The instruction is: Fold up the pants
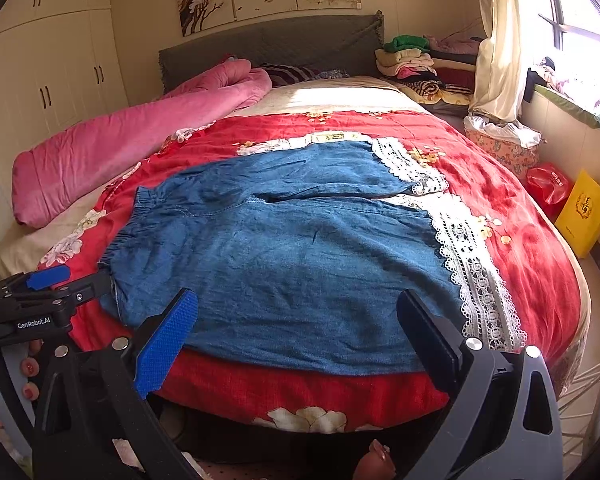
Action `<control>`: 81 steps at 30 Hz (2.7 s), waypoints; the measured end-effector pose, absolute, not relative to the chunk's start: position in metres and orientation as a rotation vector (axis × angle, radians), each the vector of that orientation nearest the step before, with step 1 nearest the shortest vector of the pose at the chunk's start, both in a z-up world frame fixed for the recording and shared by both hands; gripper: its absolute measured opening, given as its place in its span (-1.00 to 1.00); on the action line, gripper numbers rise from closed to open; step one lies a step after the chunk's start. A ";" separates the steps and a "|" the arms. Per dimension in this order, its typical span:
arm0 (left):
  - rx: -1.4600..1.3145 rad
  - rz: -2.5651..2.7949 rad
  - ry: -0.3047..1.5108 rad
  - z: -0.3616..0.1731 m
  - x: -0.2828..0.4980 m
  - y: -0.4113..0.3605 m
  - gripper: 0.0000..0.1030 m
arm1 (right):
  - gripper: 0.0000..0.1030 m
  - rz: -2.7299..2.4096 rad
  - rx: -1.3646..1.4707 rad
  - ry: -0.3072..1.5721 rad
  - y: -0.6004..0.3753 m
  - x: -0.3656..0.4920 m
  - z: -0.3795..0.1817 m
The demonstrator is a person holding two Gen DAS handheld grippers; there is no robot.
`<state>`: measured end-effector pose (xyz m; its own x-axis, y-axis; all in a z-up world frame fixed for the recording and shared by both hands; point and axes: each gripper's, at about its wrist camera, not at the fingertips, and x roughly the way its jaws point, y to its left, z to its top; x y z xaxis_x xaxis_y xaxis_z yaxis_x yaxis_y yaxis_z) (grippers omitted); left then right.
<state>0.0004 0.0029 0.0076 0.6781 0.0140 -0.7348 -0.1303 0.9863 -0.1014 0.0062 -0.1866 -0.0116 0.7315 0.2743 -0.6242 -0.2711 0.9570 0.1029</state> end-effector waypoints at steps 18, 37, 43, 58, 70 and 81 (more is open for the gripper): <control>-0.153 0.083 0.825 0.008 0.001 0.005 0.82 | 0.92 0.300 0.002 0.694 -0.186 0.006 -0.012; -0.161 0.087 0.823 0.006 0.003 0.010 0.82 | 0.92 0.314 -0.016 0.712 -0.178 0.011 -0.015; -0.172 0.096 0.826 0.004 0.017 0.023 0.82 | 0.92 0.340 -0.036 0.716 -0.169 0.034 -0.010; -0.145 0.219 0.876 0.004 0.118 0.131 0.82 | 0.92 0.494 -0.123 0.742 -0.110 0.155 0.013; -0.050 0.120 0.980 -0.034 0.211 0.136 0.80 | 0.92 0.526 -0.205 0.816 -0.067 0.250 -0.001; -0.132 0.005 0.970 -0.049 0.230 0.151 -0.68 | 0.92 0.631 -0.377 0.893 -0.004 0.320 -0.040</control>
